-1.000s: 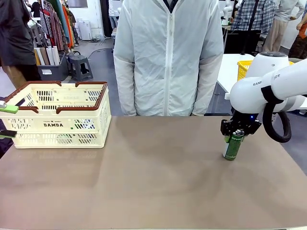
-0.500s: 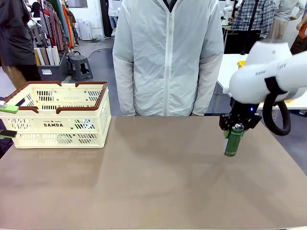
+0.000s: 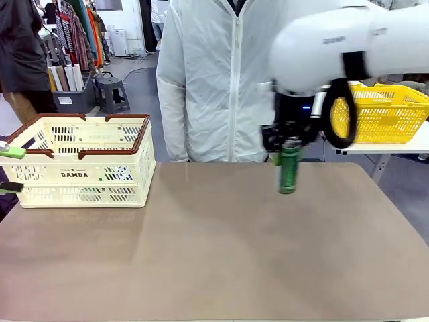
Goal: Place the drinks into the Shopping basket.
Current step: Pick up one drink and place it into the Shopping basket.
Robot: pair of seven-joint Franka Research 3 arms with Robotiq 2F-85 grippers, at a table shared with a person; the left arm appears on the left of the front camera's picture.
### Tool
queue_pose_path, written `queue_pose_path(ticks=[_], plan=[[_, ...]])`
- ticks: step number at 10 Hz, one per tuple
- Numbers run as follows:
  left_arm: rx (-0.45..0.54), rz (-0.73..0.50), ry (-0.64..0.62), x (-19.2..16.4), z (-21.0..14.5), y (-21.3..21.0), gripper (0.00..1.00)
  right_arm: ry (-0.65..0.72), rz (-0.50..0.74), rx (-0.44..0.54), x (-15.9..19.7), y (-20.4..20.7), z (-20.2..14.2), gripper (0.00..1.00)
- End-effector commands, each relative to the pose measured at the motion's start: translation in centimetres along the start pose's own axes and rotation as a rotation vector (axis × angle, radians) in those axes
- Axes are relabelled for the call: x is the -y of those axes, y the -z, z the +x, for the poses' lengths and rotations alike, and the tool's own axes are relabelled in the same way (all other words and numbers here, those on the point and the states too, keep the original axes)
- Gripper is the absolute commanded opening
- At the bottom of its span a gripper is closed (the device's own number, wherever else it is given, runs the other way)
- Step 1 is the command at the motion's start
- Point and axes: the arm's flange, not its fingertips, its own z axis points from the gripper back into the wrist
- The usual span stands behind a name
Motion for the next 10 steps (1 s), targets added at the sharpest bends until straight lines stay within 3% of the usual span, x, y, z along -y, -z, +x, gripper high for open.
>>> queue_pose_path(ticks=[1, 4, 6, 10], plan=[[0.013, -0.013, -0.007, 0.3, 0.0, 0.0, 1.00, -0.096, -0.033, -0.013, -5.9, 0.4, 3.2, 0.00], [0.013, -0.013, -0.007, 0.3, 0.0, 0.0, 1.00, -0.246, -0.103, -0.043, -17.1, 2.3, 4.1, 0.00], [0.013, -0.013, -0.007, 0.3, 0.0, 0.0, 1.00, -0.326, -0.070, -0.012, -21.8, 5.3, 4.1, 0.00], [0.013, -0.013, -0.007, 0.3, 0.0, 0.0, 1.00, -0.408, 0.117, 0.045, -22.6, 9.5, 3.8, 0.00]])
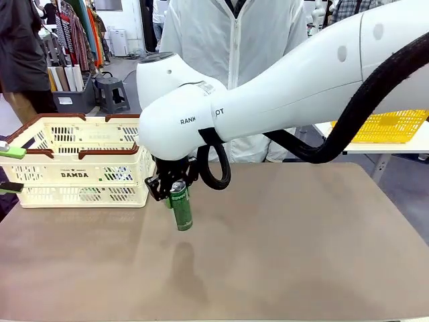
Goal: Place the drinks into the Shopping basket.
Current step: Pick up one drink and place it into the Shopping basket.
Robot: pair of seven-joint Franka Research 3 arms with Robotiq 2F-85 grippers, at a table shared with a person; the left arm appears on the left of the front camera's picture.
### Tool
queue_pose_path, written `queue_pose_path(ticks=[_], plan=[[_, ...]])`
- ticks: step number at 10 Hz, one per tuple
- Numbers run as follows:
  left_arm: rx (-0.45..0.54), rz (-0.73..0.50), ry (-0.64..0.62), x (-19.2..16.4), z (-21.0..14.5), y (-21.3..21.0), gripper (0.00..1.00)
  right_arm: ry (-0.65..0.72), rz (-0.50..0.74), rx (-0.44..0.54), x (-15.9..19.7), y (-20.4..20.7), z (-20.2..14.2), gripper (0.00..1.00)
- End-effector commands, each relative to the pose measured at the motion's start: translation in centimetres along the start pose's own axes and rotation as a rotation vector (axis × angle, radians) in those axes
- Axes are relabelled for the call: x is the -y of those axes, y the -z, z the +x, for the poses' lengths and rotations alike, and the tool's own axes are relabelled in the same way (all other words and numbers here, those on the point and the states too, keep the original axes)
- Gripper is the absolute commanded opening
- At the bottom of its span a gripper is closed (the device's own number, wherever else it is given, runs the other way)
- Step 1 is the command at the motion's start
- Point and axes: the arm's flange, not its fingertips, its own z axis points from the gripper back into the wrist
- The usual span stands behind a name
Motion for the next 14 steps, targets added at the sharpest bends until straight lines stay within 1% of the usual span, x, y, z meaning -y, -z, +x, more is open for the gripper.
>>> queue_pose_path(ticks=[1, 2, 3, 5, 6, 7, 8, 9, 10, 12, 14], plan=[[0.013, -0.014, -0.008, 0.3, 0.0, 0.0, 1.00, -0.028, 0.050, 0.059, 1.6, 0.4, -1.2, 0.00], [0.013, -0.014, -0.008, 0.3, 0.0, 0.0, 1.00, -0.057, 0.051, 0.072, 1.6, 1.8, -1.5, 0.00], [0.013, -0.014, -0.008, 0.3, 0.0, 0.0, 1.00, -0.082, 0.058, 0.059, 1.6, 3.1, -1.4, 0.00], [0.013, -0.014, -0.008, 0.3, 0.0, 0.0, 1.00, -0.085, 0.081, 0.019, 2.1, 4.2, -1.3, 0.00], [0.013, -0.014, -0.008, 0.3, 0.0, 0.0, 1.00, -0.089, 0.083, 0.017, 2.4, 4.2, -1.2, 0.00], [0.013, -0.014, -0.008, 0.3, 0.0, 0.0, 1.00, -0.092, 0.088, 0.022, 2.7, 4.0, -1.3, 0.25], [0.013, -0.014, -0.008, 0.3, 0.0, 0.0, 1.00, -0.093, 0.092, 0.010, 2.8, 3.9, -1.4, 0.80], [0.013, -0.014, -0.008, 0.3, 0.0, 0.0, 1.00, -0.086, 0.096, 0.007, 3.0, 3.8, -1.5, 1.00], [0.013, -0.014, -0.008, 0.3, 0.0, 0.0, 1.00, -0.086, 0.098, 0.010, 3.1, 3.7, -1.5, 1.00], [0.013, -0.014, -0.008, 0.3, 0.0, 0.0, 1.00, -0.090, 0.117, 0.038, 3.6, 2.1, -2.0, 1.00], [0.013, -0.014, -0.008, 0.3, 0.0, 0.0, 1.00, -0.069, 0.122, 0.083, 4.9, -2.2, -2.9, 1.00]])
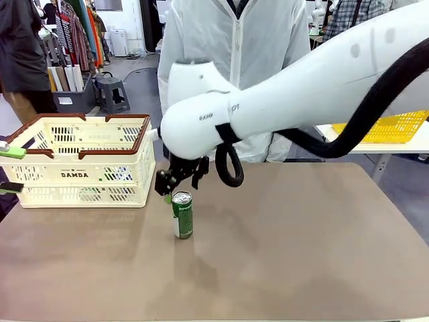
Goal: Place the drinks into the Shopping basket.
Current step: Pick up one drink and place it into the Shopping basket.
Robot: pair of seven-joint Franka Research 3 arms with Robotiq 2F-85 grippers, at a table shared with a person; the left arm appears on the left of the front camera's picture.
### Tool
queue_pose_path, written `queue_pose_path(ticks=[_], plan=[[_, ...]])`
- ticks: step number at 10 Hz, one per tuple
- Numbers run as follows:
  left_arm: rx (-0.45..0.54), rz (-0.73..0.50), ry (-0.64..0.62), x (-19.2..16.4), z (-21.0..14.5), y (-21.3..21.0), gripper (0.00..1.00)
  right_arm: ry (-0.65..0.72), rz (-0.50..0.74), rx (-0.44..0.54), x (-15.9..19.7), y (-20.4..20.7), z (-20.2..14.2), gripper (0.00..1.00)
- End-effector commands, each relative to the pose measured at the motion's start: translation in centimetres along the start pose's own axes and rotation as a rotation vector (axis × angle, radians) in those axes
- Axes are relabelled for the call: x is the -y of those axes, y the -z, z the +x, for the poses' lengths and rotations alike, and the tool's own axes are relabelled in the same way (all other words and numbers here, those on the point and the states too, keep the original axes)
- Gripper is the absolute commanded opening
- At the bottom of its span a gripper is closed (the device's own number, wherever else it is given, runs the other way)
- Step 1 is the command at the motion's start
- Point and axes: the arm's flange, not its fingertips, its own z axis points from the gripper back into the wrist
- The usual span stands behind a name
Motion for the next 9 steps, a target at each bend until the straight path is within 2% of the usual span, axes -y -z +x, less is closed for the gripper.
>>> queue_pose_path(ticks=[1, 2, 3, 5, 7, 9], plan=[[0.013, -0.014, -0.007, 0.3, 0.0, 0.0, 1.00, 0.008, 0.027, 0.042, 2.2, -5.4, -2.7, 1.00], [0.013, -0.014, -0.007, 0.3, 0.0, 0.0, 1.00, 0.039, 0.060, 0.070, 4.2, -8.9, -4.1, 1.00], [0.013, -0.014, -0.007, 0.3, 0.0, 0.0, 1.00, 0.088, 0.140, 0.063, 8.2, -12.4, -6.4, 1.00], [0.013, -0.014, -0.007, 0.3, 0.0, 0.0, 1.00, 0.297, 0.279, 0.085, 18.9, -15.8, -12.7, 1.00], [0.013, -0.014, -0.007, 0.3, 0.0, 0.0, 1.00, 0.543, 0.447, 0.152, 29.2, -15.7, -21.6, 1.00], [0.013, -0.014, -0.007, 0.3, 0.0, 0.0, 1.00, 0.723, 0.688, 0.269, 38.2, -14.0, -31.7, 1.00]])
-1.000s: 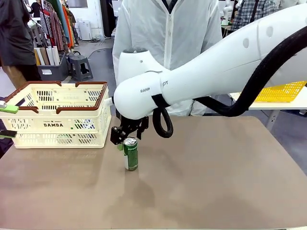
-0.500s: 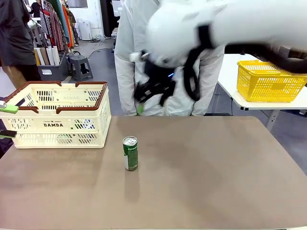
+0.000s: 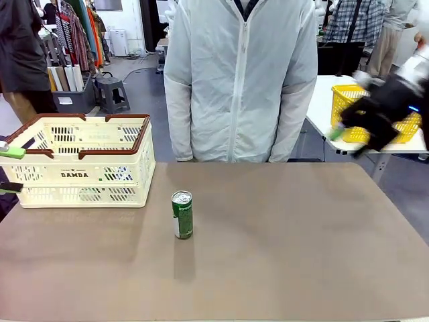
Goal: Place the drinks into the Shopping basket.
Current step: Pick up one drink and place it into the Shopping basket.
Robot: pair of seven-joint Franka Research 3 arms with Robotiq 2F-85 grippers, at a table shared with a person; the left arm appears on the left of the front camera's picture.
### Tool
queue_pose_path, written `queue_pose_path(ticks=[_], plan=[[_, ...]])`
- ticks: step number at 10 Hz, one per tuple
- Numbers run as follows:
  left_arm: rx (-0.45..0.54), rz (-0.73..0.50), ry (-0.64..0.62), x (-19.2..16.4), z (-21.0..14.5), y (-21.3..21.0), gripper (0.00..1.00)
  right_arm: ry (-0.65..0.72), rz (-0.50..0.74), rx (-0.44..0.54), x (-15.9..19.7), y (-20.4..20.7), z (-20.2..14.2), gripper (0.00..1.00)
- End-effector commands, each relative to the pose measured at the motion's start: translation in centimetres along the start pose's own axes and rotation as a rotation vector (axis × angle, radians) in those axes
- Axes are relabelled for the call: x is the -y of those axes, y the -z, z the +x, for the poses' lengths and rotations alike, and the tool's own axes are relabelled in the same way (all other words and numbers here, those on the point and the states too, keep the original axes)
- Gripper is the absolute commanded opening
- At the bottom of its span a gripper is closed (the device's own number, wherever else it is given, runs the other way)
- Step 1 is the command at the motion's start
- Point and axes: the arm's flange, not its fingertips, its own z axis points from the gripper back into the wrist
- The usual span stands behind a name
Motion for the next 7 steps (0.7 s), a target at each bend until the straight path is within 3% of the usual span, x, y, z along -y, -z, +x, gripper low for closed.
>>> queue_pose_path(ticks=[1, 3, 4, 5, 7], plan=[[0.011, -0.014, -0.006, 0.3, 0.0, 0.0, 1.00, 0.116, 0.265, 0.099, 8.6, -2.6, -1.1, 1.00], [0.011, -0.014, -0.006, 0.3, 0.0, 0.0, 1.00, 0.195, 0.415, 0.170, 16.1, -3.0, -2.7, 1.00], [0.011, -0.014, -0.006, 0.3, 0.0, 0.0, 1.00, 0.196, 0.416, 0.192, 17.3, -2.3, -2.8, 1.00], [0.011, -0.014, -0.006, 0.3, 0.0, 0.0, 1.00, 0.215, 0.323, 0.144, 15.8, -4.4, -4.5, 1.00], [0.011, -0.014, -0.006, 0.3, 0.0, 0.0, 1.00, 0.215, 0.323, 0.144, 15.8, -4.4, -4.5, 1.00]])
